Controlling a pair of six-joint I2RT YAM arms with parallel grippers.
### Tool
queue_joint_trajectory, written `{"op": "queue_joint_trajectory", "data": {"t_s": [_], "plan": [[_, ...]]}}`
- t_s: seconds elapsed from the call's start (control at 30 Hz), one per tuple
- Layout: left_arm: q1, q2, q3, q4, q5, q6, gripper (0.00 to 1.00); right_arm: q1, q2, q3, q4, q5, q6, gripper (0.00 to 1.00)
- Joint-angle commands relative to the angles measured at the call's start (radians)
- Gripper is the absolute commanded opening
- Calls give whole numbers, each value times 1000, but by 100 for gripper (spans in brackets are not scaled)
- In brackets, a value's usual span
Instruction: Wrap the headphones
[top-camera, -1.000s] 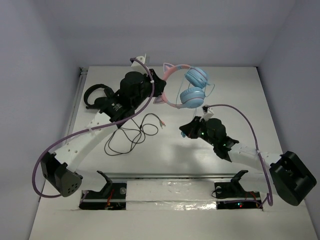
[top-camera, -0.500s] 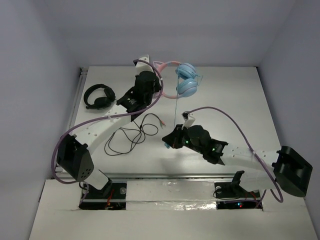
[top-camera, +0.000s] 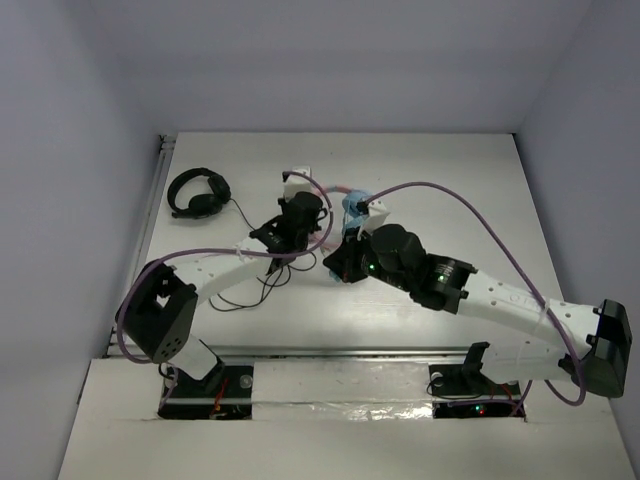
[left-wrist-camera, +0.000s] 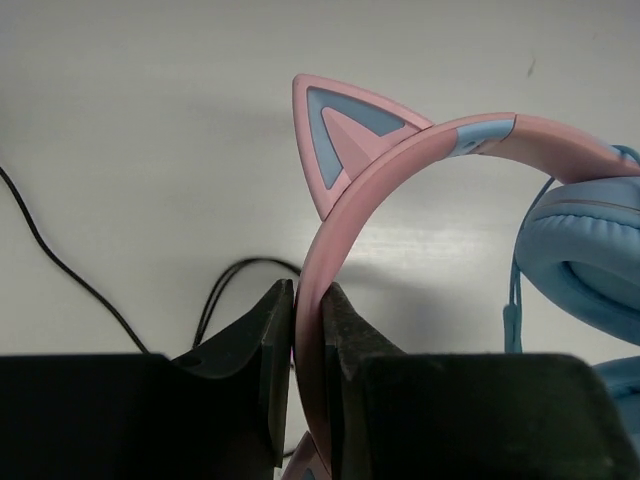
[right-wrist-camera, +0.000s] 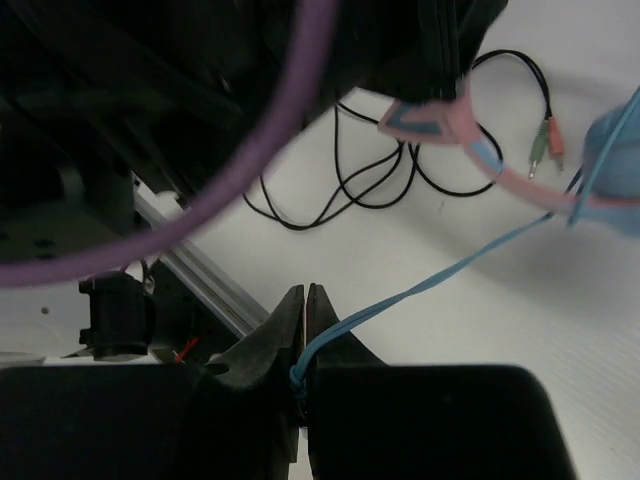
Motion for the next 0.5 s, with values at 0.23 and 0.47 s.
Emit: {"op": "queue_joint_trajectory", "data": {"t_s": [0.23, 0.47], "plan": [[-110, -180, -160, 67, -9, -67, 0, -2, 24, 171, -166, 156, -194, 0], [-144, -275, -233, 33, 83, -82, 0, -22, 44, 135, -71, 234, -211, 0]]}}
